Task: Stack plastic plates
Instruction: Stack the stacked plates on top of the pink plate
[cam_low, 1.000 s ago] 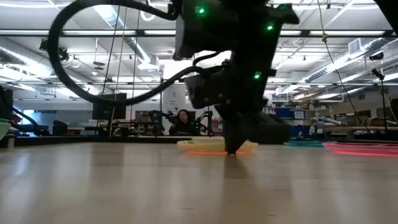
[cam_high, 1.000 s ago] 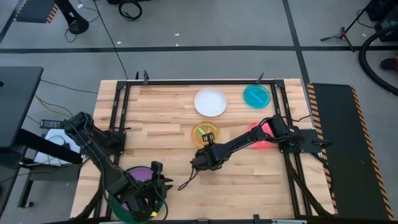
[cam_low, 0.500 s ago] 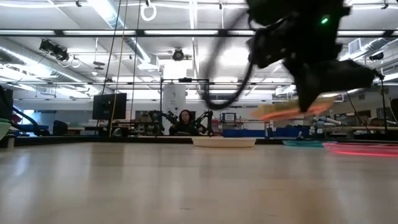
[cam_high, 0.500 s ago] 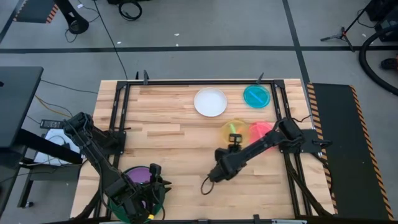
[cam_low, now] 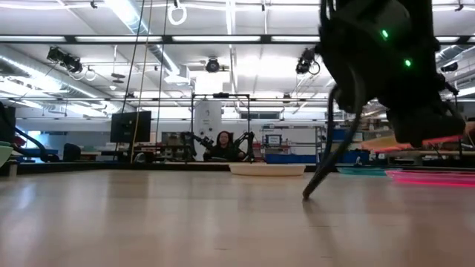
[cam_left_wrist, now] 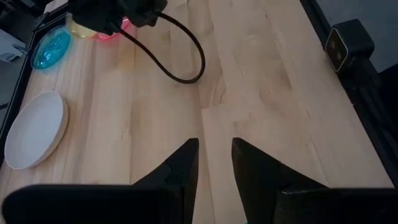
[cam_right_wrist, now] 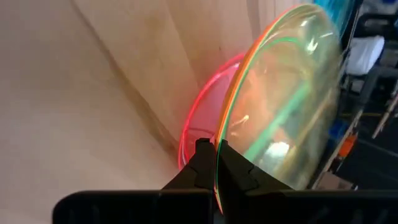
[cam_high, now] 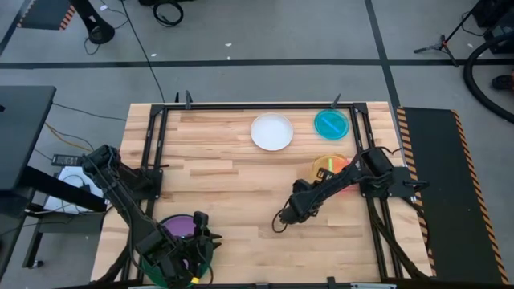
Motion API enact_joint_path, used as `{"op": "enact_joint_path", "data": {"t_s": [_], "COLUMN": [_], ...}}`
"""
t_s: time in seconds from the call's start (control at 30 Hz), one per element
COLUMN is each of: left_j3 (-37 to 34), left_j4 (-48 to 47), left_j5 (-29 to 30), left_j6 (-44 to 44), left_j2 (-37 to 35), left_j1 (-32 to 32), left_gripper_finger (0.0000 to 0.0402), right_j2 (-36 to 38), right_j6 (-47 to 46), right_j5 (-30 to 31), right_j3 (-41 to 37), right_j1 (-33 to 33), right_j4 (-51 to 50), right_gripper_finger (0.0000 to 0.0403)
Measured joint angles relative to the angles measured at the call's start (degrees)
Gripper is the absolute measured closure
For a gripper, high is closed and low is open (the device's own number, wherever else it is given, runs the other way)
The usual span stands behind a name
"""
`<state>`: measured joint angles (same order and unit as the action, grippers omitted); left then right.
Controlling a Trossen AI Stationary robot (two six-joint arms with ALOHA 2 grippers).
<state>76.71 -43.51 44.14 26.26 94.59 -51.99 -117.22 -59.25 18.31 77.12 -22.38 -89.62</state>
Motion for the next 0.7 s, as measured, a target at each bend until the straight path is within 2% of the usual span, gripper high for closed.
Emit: {"op": "enact_joint_path", "data": {"t_s": [0.4,0.7], "left_j3": [0.0,0.0], "left_j4": [-0.1,0.1], "left_j5": [0.0,0.0], "left_j6": [0.0,0.0], "left_j2": [0.0,0.0], "left_j1": [0.0,0.1], "left_gripper_finger": [0.0296,0.0296], "right_j2": [9.3,12.2], "right_j6": [-7.1,-10.2], "right_j5": [-4.4,-4.8], "right_j3": [-15.8,-19.4], "right_j1": [-2.2,-4.2], "right_j4": [15.4,19.1], "right_gripper_finger": [0.0393,0.0392]}}
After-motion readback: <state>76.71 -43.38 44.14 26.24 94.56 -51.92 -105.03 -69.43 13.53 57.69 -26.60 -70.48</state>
